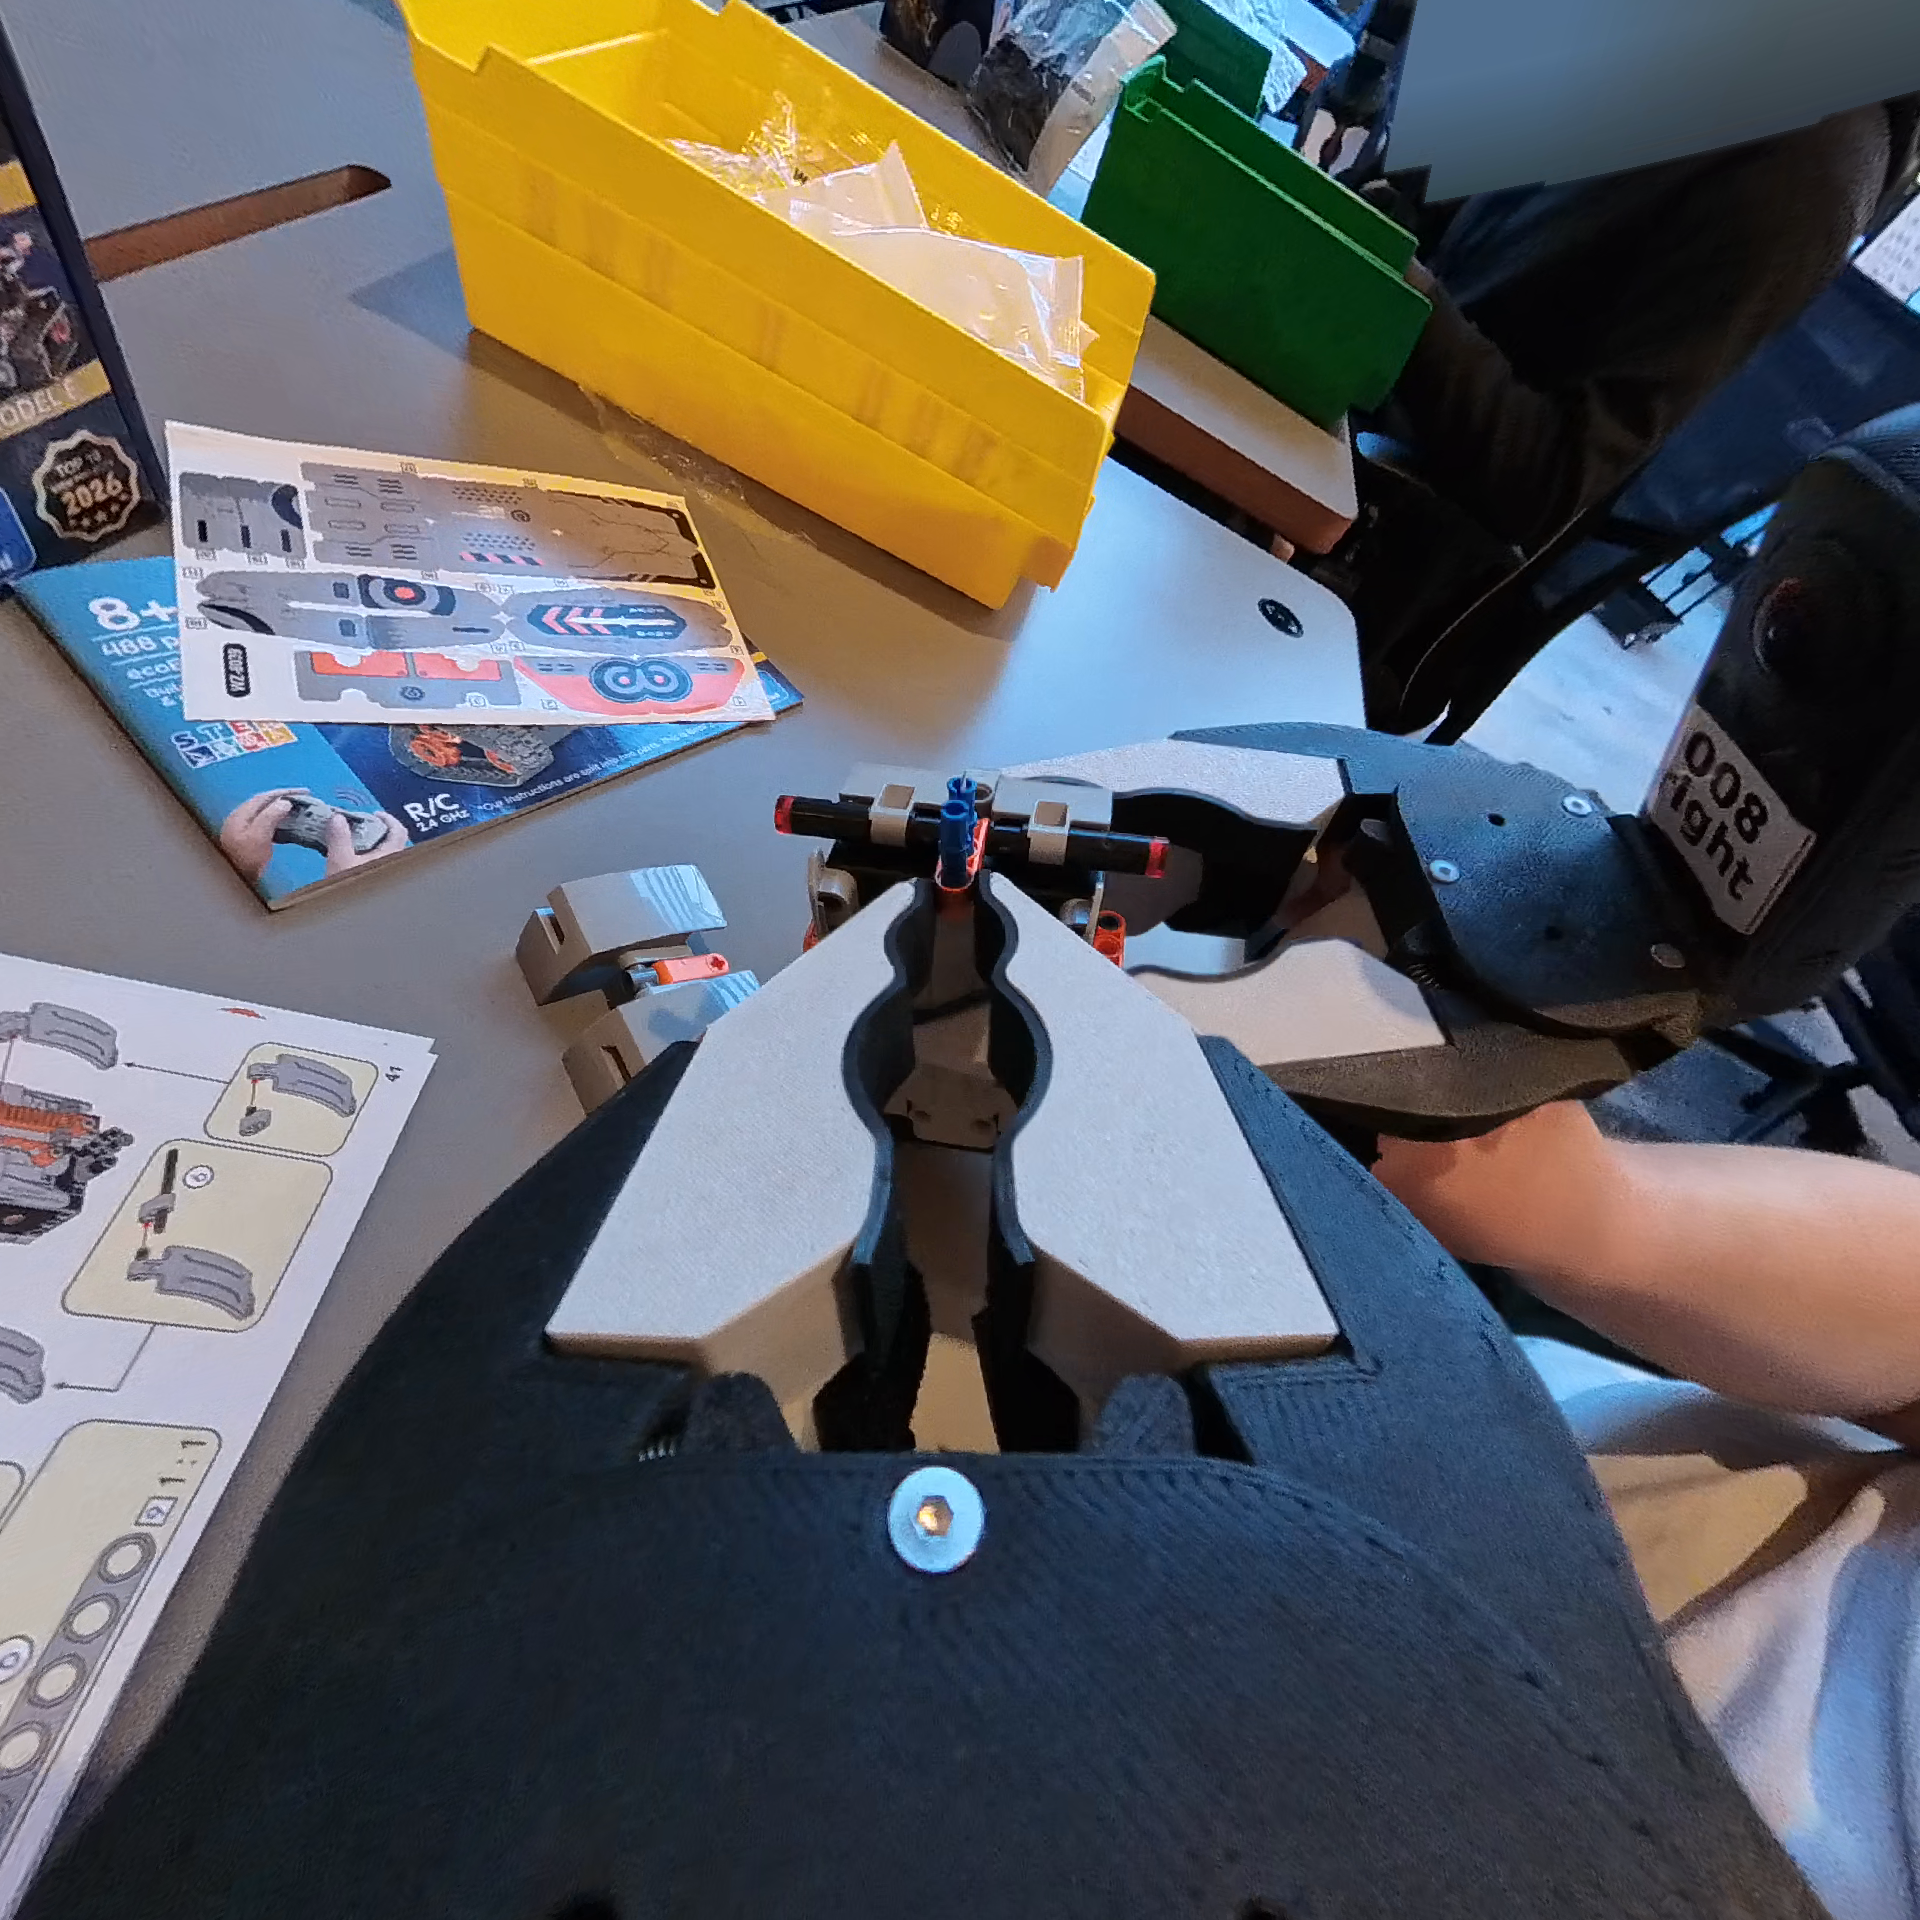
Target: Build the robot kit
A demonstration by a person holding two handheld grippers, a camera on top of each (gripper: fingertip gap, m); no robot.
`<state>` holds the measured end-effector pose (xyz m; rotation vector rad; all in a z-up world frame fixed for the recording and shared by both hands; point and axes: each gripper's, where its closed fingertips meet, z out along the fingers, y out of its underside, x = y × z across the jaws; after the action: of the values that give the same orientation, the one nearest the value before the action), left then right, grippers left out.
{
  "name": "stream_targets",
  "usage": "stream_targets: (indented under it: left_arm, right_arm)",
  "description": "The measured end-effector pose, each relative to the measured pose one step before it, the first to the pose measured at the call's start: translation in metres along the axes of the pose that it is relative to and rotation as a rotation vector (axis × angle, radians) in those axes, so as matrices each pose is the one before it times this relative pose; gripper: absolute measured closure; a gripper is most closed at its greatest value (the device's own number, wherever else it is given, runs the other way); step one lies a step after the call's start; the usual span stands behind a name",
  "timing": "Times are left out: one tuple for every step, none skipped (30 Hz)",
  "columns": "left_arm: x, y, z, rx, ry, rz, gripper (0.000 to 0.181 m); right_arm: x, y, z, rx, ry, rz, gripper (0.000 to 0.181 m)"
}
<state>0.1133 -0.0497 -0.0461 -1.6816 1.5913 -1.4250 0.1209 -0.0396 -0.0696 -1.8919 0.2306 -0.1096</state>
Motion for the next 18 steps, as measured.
stream_targets:
  left_arm:
    - [-0.00189, -0.00106, 0.00131, 0.0005, 0.0027, -0.0176, 0.176]
    - [-0.00249, -0.00099, 0.00108, 0.0012, 0.0003, -0.0179, 0.176]
    - [-0.00245, -0.00122, 0.00101, 0.0017, 0.0019, -0.0189, 0.176]
    - [-0.00186, -0.00089, 0.00104, -0.0001, 0.0069, -0.0203, 0.176]
    - [-0.00217, -0.00086, 0.00130, 0.0012, 0.0076, -0.0202, 0.176]
    - [-0.00203, -0.00078, 0.00146, 0.0017, 0.0099, -0.0249, 0.176]
    - [-0.00189, -0.00079, 0.00188, 0.0025, 0.0122, -0.0295, 0.176]
    - [-0.00251, -0.00135, 0.00138, 0.0063, 0.0106, -0.0310, 0.176]
    - [-0.00213, -0.00139, 0.00108, 0.0053, 0.0125, -0.0260, 0.176]
    - [-0.00158, -0.00075, 0.00141, -0.0007, 0.0140, -0.0271, 0.176]
    - [-0.00183, -0.00105, 0.00171, -0.0003, 0.0061, -0.0243, 0.176]
    - [-0.00145, -0.00090, 0.00219, -0.0033, -0.0020, -0.0109, 0.176]
    - [-0.00109, -0.00088, 0.00239, -0.0072, -0.0111, -0.0015, 0.176]
    - [-0.00096, -0.00096, 0.00213, -0.0102, -0.0164, 0.0018, 0.176]
    - [-0.00006, -0.00182, 0.00157, -0.0075, -0.0123, 0.0030, 0.176]
    - [0.00080, -0.00156, 0.00139, -0.0090, -0.0041, -0.0036, 0.176]
    - [0.00023, -0.00166, 0.00131, -0.0076, -0.0028, -0.0088, 0.176]
    - [-0.00031, -0.00154, 0.00115, -0.0059, -0.0047, -0.0076, 0.176]
  right_arm:
    - [0.00189, -0.00164, 0.00168, 0.0027, -0.0101, 0.0184, 0.124]
    - [0.00170, -0.00064, 0.00179, -0.0046, -0.0087, 0.0103, 0.125]
    - [0.00133, -0.00035, 0.00214, -0.0072, -0.0090, 0.0036, 0.125]
    - [0.00167, -0.00049, 0.00187, -0.0078, -0.0069, -0.0056, 0.125]
    - [0.00199, -0.00026, 0.00185, -0.0111, -0.0006, -0.0126, 0.126]
    - [0.00257, -0.00014, 0.00189, -0.0151, 0.0042, -0.0211, 0.126]
    - [0.00277, 0.00015, 0.00165, -0.0212, 0.0063, -0.0191, 0.127]
    - [0.00179, 0.00026, 0.00195, -0.0221, -0.0034, -0.0189, 0.127]
    - [0.00093, 0.00043, 0.00192, -0.0253, -0.0196, -0.0157, 0.126]
    - [0.00135, 0.00045, 0.00141, -0.0289, -0.0224, 0.0015, 0.126]
    - [0.00161, 0.00039, 0.00150, -0.0227, -0.0174, -0.0102, 0.126]
    - [0.00237, 0.00044, 0.00090, -0.0162, -0.0074, -0.0138, 0.125]
    - [0.00295, 0.00052, 0.00017, -0.0132, 0.0028, -0.0056, 0.126]
    - [0.00424, -0.00002, -0.00097, -0.0017, 0.0215, -0.0140, 0.126]
    - [0.00533, -0.00097, -0.00182, 0.0145, 0.0385, -0.0250, 0.123]
    - [0.00483, -0.00058, -0.00212, 0.0188, 0.0397, -0.0205, 0.119]
    - [0.00327, -0.00029, -0.00196, 0.0220, 0.0318, -0.0098, 0.116]
    - [0.00140, -0.00033, -0.00165, 0.0266, 0.0193, -0.0031, 0.116]
